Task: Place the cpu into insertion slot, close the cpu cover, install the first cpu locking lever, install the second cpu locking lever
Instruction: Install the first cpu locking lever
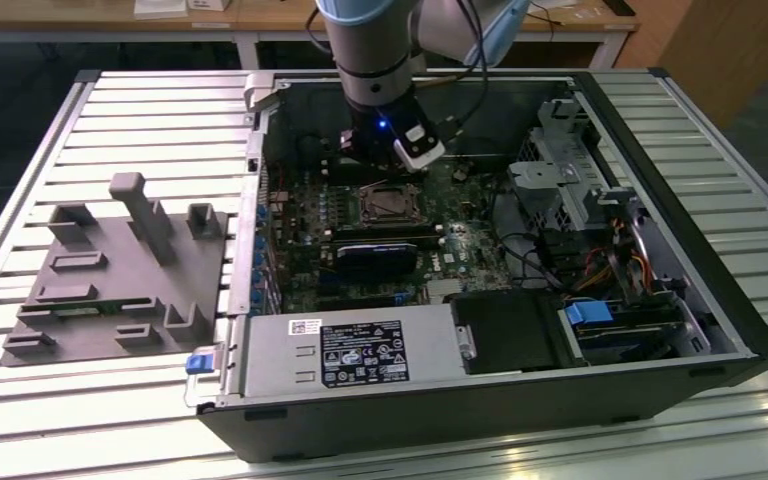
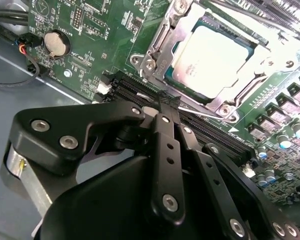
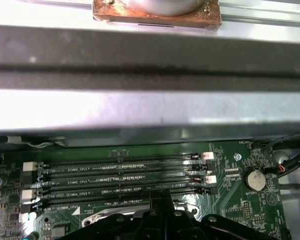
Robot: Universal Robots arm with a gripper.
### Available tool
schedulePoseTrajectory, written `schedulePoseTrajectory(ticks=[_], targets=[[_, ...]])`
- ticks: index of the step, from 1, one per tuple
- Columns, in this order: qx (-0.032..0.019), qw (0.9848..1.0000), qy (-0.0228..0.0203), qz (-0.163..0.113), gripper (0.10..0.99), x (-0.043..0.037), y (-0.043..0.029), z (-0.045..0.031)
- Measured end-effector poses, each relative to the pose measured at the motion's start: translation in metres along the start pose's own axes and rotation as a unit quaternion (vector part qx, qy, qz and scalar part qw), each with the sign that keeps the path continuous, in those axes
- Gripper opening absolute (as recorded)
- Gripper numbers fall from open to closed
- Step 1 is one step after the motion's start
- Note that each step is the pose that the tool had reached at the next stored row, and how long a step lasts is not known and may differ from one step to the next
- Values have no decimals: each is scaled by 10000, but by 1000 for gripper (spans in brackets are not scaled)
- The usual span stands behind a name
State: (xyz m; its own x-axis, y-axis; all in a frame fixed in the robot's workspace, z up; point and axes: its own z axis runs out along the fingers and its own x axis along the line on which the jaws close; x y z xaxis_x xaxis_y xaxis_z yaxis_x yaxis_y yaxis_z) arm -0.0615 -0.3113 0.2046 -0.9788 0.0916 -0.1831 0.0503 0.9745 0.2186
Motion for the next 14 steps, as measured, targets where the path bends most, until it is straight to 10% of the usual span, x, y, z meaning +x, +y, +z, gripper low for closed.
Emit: schedulePoseTrajectory(ticks=[14], targets=[[81,9999,-38,142,102,9,66,28]])
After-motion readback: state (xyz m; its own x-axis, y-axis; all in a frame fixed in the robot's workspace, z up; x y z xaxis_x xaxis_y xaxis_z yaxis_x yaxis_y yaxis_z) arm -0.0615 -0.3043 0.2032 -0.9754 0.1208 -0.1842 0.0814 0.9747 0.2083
